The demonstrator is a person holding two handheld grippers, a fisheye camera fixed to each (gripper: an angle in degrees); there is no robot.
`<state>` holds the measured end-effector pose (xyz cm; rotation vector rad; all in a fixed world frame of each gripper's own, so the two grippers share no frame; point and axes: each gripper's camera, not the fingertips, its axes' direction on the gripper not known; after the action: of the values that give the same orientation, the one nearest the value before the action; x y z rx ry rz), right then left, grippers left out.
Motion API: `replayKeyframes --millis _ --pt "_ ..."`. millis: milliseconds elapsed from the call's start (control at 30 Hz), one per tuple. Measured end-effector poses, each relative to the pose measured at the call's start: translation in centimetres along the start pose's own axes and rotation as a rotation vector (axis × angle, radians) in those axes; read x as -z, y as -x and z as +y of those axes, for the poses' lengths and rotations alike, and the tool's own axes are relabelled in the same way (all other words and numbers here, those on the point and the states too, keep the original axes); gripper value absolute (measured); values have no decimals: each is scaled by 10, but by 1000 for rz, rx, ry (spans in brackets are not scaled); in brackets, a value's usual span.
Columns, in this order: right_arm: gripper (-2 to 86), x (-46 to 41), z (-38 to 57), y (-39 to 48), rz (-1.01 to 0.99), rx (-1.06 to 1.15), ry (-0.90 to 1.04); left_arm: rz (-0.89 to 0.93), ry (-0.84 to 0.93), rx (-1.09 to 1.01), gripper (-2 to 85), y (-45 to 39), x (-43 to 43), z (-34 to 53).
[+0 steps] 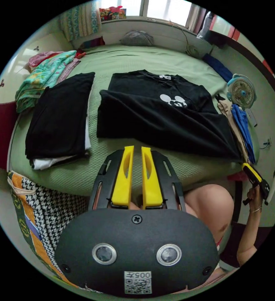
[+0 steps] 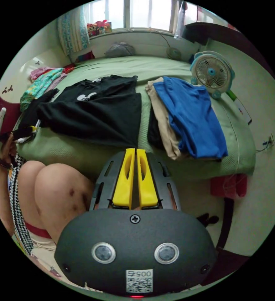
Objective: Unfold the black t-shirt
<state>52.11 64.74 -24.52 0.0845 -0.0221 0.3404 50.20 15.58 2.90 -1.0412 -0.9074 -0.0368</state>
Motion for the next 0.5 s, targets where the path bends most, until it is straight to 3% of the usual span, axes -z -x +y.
replayKeyframes --millis 200,500 --pt "-15 -1 38 -19 18 -88 28 -71 -29 -9 122 21 7 45" --pt "-12 -9 71 -7 39 -80 59 4 -30 -11 149 42 -5 92"
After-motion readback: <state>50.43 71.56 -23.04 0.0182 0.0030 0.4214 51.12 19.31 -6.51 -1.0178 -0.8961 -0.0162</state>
